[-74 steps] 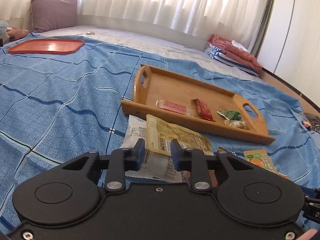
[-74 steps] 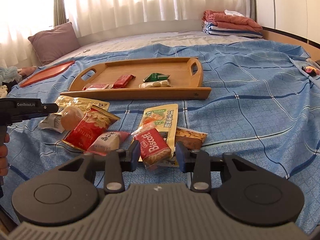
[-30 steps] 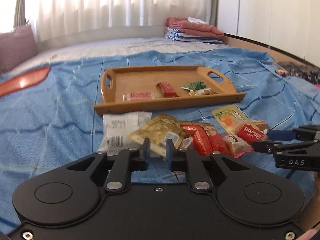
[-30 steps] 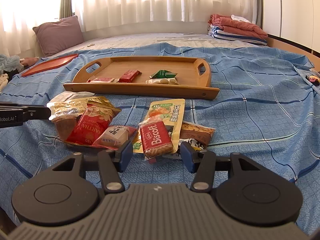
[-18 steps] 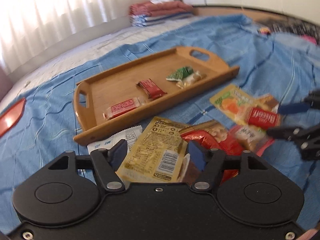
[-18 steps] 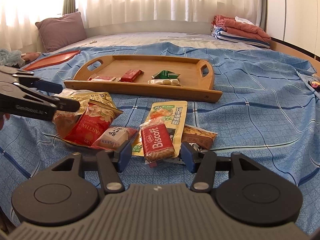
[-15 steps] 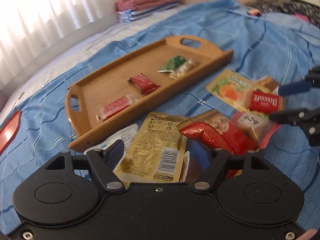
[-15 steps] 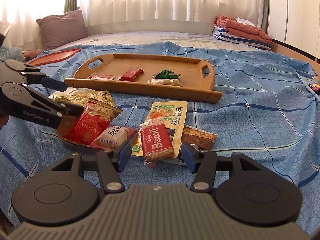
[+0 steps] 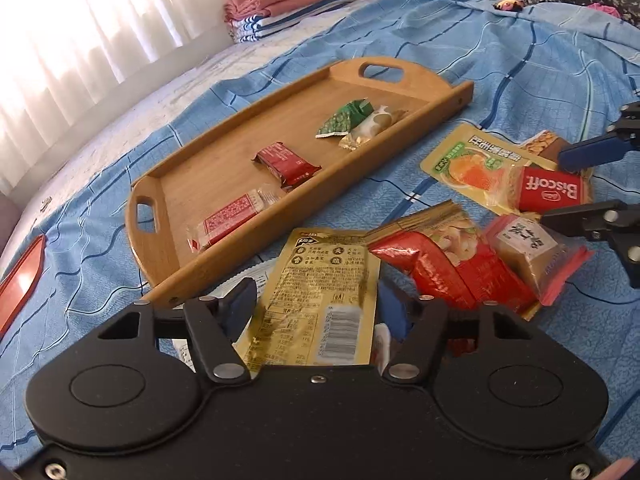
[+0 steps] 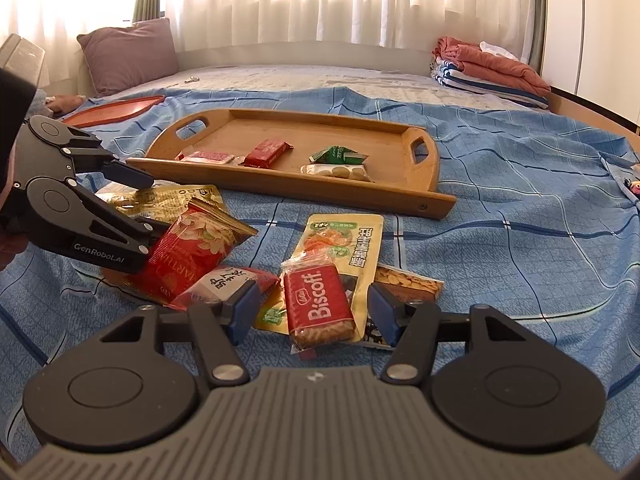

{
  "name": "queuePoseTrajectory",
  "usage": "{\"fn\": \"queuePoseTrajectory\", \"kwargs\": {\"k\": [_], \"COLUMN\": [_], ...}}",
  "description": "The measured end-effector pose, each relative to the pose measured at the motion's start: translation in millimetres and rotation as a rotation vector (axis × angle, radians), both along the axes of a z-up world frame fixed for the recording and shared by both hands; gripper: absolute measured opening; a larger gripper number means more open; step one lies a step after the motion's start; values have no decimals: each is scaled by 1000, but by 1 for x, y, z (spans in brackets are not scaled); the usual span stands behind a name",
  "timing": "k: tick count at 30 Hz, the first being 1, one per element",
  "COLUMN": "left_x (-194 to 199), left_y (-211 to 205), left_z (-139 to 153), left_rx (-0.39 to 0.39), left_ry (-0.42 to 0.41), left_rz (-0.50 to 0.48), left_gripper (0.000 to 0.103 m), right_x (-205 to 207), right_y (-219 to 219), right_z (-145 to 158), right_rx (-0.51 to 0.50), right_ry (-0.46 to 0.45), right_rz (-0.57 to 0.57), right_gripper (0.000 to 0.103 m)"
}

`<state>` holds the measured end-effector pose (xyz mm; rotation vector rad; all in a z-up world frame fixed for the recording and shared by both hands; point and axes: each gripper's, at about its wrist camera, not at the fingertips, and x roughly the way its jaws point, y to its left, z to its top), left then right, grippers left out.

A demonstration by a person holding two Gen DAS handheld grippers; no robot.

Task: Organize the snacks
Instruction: 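Lift the Biscoff pack with the right gripper while the left grasps the gold pack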

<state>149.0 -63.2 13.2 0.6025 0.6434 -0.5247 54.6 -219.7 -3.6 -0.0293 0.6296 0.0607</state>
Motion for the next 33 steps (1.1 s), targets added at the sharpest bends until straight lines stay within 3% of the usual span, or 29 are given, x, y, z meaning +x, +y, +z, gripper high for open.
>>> {"fn": "queuePoseTrajectory", "kwargs": {"k": [3,8,14,18,21,24,26,33], "left_x": [-4,-8,-16,-20,-23,-27,-30,-42], "left_y": [2,8,16,26,35,43,48,63], "left_z": [1,9,24,32,36,37,38,36], "left_rx": [-10,-62,-128,-183,-228,-254,-277,-345], "left_ry": [-9,1,-27,-35,-25,-25,-22,-25], "left_rz": [5,46,100,143,168,189,205,260], "left_gripper": [61,58,56,56,56,56,56,56], "right_x": [0,-4,-5,-7,-9,-9,-9,-8], "right_y": [4,6,0,0,2,1,1,12], "right_z": [-1,3,11,10,6,3,2,-2], "right_rx": [-7,-5,31,28,15,21,12,-65], "right_ry": [1,-23,-34,-34,-41,-41,-51,-47], "right_rz": [20,7,-8,6,1,-10,-26,-4], "right_gripper": [43,22,17,24,53,61,72,69]}}
